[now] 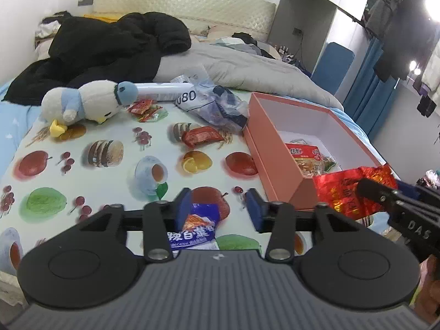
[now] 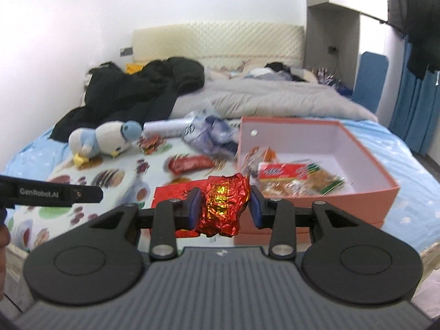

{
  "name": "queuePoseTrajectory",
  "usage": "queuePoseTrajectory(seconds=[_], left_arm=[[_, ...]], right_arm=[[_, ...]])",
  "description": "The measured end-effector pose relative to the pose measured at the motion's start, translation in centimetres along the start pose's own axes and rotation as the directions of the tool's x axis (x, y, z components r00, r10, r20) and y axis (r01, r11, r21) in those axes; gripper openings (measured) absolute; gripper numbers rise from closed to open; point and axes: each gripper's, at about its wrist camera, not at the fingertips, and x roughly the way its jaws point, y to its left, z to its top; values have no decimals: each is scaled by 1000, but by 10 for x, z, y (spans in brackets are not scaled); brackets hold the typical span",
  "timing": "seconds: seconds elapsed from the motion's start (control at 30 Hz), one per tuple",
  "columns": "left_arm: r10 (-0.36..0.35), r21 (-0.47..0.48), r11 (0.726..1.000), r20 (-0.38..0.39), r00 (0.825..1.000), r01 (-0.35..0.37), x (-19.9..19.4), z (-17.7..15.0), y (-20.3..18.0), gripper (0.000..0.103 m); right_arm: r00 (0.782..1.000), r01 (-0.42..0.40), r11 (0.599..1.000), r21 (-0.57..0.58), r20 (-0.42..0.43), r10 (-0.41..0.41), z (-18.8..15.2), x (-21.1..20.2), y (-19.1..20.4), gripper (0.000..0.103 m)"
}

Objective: Organize snacks
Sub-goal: 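Carry both held snacks toward the pink box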

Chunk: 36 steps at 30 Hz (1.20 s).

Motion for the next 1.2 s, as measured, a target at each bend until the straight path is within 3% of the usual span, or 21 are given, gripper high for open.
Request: queuePoseTrajectory(seconds=[0.1, 0.23, 0.3, 0.37, 0.57, 0.7, 0.83, 1.2], left_arm=[[-41, -12, 999, -12, 999, 41, 12, -8, -6, 43], [-57, -21, 998, -85, 995, 55, 35, -32, -4, 45], [-25, -21, 1000, -117, 993, 23, 44, -43, -1, 51], [-5, -35, 999, -139, 990, 0, 53, -49, 6, 72], [37, -75, 996, -183, 982, -51, 86, -52, 19, 91], [60, -104, 991, -227, 972, -86, 114, -51, 26, 91], [114, -127, 979, -312, 943, -161, 143, -56, 34, 91], [176, -102, 969, -360, 916, -226, 164, -64, 29, 87]], right_arm=[[1000, 10, 1000, 21, 6, -10, 0, -6, -6, 40], [999, 33, 999, 35, -34, -32, -12, -2, -19, 40], [997, 39, 998, 46, -64, -36, -21, -1, -26, 40], [995, 44, 998, 53, -93, -38, -29, 0, -31, 40], [990, 34, 997, 71, -136, -24, -43, 6, -36, 40], [991, 26, 997, 72, -129, -17, -41, 8, -37, 40], [992, 27, 997, 72, -122, -18, -38, 9, -39, 40], [993, 34, 997, 74, -112, -25, -23, 11, -50, 40]])
